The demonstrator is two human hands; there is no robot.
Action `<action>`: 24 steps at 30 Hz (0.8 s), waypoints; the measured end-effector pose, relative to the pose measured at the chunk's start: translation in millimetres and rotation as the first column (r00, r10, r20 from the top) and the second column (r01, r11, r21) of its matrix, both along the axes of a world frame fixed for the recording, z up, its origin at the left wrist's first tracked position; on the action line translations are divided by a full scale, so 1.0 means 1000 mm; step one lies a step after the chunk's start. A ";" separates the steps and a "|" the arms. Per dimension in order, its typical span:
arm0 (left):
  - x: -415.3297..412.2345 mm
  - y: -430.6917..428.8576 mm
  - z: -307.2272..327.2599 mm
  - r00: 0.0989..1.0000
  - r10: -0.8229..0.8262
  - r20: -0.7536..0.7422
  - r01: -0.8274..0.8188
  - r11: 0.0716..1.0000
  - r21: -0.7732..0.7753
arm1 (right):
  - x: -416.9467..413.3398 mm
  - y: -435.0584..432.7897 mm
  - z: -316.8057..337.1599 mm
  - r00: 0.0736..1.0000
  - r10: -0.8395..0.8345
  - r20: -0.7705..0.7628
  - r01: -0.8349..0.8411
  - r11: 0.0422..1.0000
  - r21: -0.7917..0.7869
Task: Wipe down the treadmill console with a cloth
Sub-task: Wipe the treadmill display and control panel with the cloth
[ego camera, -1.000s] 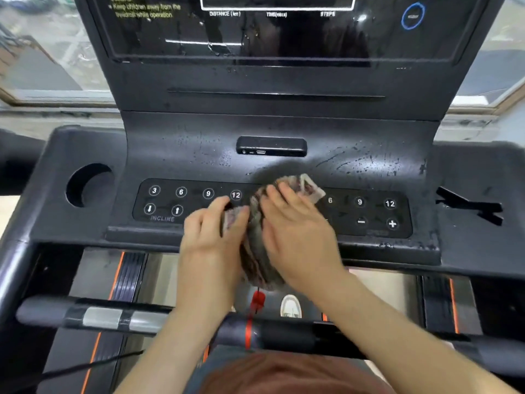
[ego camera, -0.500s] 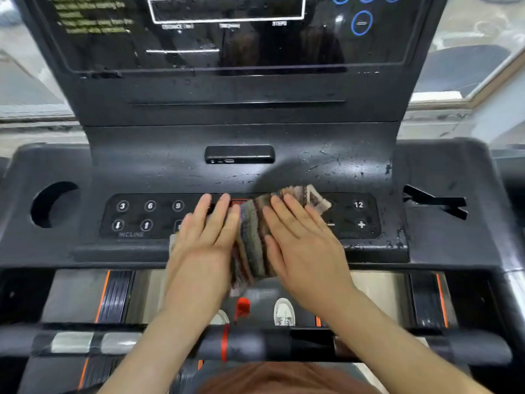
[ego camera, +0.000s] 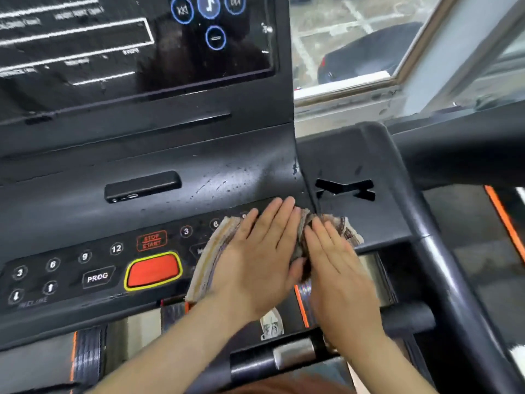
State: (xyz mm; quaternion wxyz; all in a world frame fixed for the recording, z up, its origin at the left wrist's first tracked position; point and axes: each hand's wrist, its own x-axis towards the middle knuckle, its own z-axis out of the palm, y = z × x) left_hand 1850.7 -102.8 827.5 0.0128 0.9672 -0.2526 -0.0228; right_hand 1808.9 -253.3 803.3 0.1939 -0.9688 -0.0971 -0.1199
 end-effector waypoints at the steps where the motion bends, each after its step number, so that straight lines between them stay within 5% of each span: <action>1: 0.007 -0.014 0.001 0.999 -0.050 0.017 0.050 0.999 -0.011 | 0.001 -0.009 -0.001 0.998 -0.060 -0.032 0.060 0.998 0.000; 5: 0.029 -0.065 0.005 0.990 -0.136 0.041 0.137 0.990 -0.017 | 0.013 -0.040 0.006 0.964 -0.211 -0.162 0.211 0.977 -0.017; 15: 0.000 -0.027 -0.002 0.999 -0.040 0.028 0.041 0.998 -0.044 | 0.010 -0.019 0.007 0.983 -0.096 -0.158 0.115 0.987 0.115; 24: 0.063 -0.101 0.012 0.994 -0.088 0.057 0.089 0.996 -0.013 | 0.056 -0.064 0.008 0.931 -0.322 -0.171 0.325 0.946 -0.007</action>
